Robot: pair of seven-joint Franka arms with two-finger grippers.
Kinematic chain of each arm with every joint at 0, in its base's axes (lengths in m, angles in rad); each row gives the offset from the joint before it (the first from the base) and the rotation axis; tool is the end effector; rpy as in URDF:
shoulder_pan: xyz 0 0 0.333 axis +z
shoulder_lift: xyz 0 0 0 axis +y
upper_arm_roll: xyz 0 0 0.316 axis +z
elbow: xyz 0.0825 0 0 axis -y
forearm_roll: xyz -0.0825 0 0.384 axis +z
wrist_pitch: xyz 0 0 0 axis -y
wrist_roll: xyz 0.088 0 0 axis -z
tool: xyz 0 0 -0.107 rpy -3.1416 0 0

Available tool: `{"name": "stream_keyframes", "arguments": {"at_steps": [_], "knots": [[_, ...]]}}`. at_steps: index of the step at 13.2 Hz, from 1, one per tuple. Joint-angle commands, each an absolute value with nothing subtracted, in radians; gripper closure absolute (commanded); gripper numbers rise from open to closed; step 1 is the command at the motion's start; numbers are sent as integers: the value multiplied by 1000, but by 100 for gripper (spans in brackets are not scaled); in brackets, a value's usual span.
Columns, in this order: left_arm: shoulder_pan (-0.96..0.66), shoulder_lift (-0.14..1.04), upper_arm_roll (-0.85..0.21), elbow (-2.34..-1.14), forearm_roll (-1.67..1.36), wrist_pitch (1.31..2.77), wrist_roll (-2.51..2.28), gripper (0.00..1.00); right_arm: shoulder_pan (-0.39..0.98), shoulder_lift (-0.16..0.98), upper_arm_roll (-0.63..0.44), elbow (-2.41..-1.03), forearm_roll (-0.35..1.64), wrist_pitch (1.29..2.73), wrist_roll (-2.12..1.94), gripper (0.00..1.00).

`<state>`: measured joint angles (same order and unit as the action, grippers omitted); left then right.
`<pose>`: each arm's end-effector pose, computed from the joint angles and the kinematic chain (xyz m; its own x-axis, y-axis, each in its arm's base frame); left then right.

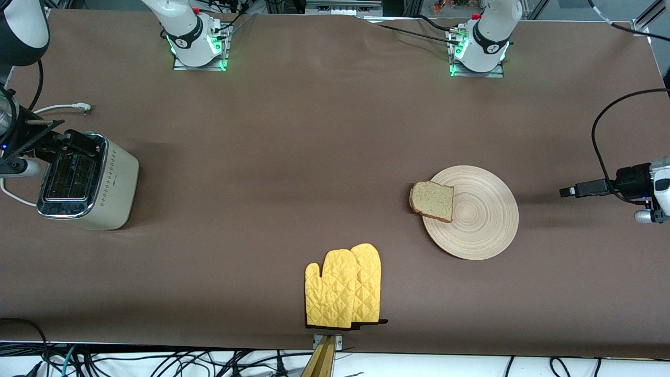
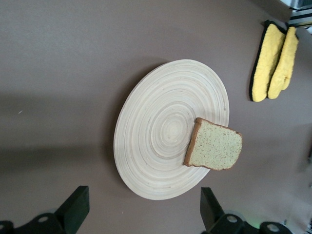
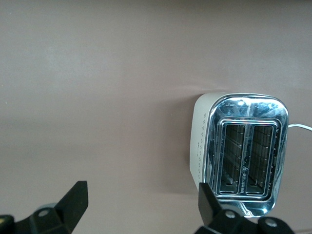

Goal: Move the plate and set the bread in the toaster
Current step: 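Move the left gripper down beside the wooden plate's rim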

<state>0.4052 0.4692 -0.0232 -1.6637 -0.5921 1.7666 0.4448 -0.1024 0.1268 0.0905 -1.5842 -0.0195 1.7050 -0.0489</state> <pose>0.6091 0.1935 0.3245 0.9829 0.1167 -0.1426 0.1796 -0.7790 0.6008 0.6007 -0.0120 0.5568 0.9992 0.0389 -0.0059 0.0390 -0.9992 0.0076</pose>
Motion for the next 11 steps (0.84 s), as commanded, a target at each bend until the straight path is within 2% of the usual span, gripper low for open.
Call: {"name": "stream_keyframes", "arguments": {"at_steps": [1, 5, 9, 10, 11], "knots": [[416, 578, -34, -1634, -725, 1770, 605, 0, -106, 137, 103, -1565, -43, 1689, -29, 0], [440, 721, -34, -1635, -877, 1770, 865, 0, -112, 137, 101, -1563, -43, 1721, -31, 0], [442, 791, -34, -1643, -926, 1790, 959, 0, -121, 153, 101, -1563, -41, 1749, -34, 0], [442, 799, -34, -1646, -928, 1792, 968, 2, -121, 152, 101, -1563, -41, 1747, -35, 0], [442, 811, -35, -1647, -931, 1792, 976, 10, -120, 152, 101, -1563, -41, 1747, -37, 0]]}}
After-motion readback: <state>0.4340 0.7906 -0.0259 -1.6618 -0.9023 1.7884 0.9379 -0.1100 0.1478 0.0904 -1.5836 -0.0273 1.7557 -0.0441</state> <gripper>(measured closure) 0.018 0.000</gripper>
